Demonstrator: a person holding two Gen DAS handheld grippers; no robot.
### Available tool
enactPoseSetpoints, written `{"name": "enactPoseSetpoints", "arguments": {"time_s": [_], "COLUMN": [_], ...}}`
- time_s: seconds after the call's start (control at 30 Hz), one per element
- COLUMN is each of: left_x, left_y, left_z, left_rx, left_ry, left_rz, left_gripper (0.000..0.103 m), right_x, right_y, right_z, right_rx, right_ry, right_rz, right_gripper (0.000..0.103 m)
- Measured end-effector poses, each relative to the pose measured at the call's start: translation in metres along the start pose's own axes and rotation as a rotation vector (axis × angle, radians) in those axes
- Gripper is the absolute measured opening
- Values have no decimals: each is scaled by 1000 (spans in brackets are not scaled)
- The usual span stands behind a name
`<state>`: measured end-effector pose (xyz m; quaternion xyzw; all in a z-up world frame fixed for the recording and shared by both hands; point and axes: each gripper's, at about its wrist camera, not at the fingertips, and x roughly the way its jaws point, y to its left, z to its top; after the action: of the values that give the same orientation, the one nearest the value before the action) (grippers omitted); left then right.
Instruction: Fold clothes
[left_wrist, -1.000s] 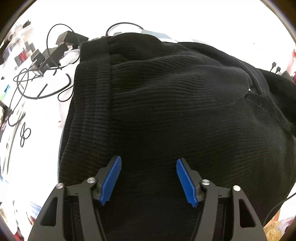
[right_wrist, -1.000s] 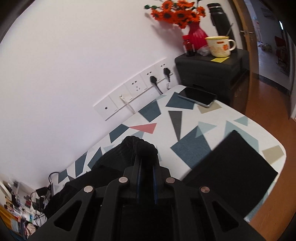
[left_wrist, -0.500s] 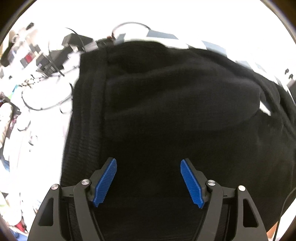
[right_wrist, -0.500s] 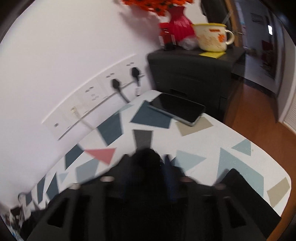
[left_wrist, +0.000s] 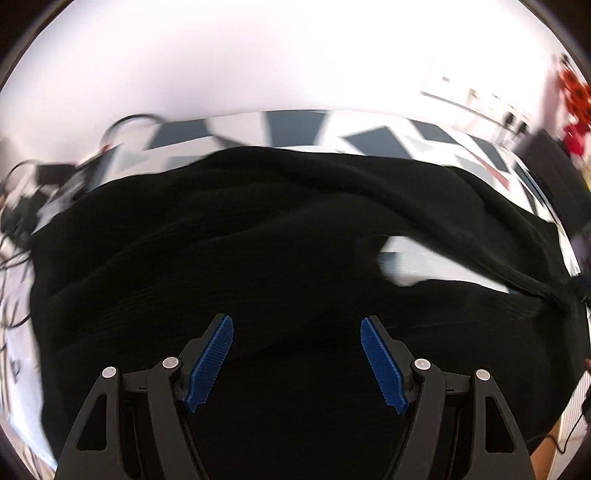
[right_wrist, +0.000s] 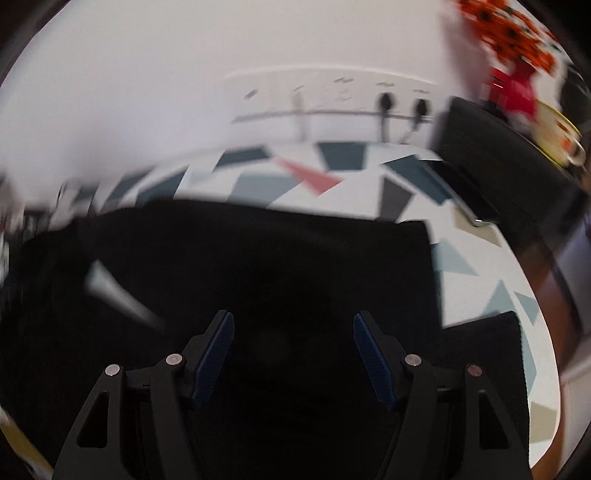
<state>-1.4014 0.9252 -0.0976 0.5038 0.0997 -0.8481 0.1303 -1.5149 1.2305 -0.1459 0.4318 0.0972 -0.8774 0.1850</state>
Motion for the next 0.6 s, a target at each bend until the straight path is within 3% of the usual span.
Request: {"name": "enactPoseSetpoints", "arguments": {"time_s": [0.07,0.17,0.33,0.37,0.4,0.43,0.53,0.6], "left_x": [1,4,13,15,16,18,20,17], "left_y": [-9,-7,9,12,13,13,12,6], "left_z": [4,12,11,11,11,11,11,14], "left_rx": [5,-1,-24,-33,-40,-47,-53,-29], "left_ry": [2,1,45,52,53,54,51,36], "left_rz": [-6,16,86,94,101,108,124,92], "left_gripper": [72,72,72,72,72,72,72,72], "right_x": [8,16,16,15,14,12,4,-9], "right_y": [2,-13,-35,-40,-44,-49,-58,-58], "right_z": [-11,-23,-30,-27,-23,-19,-4,9], "right_rx": [-42,-1,63,91,120,146,207,216], "right_ry": [36,85,56,40,23,6,-55,-116], "right_rz": [-20,-12,-25,-17,-9,0,18,12], "right_gripper": [70,70,65,56,33,22,12,10]}}
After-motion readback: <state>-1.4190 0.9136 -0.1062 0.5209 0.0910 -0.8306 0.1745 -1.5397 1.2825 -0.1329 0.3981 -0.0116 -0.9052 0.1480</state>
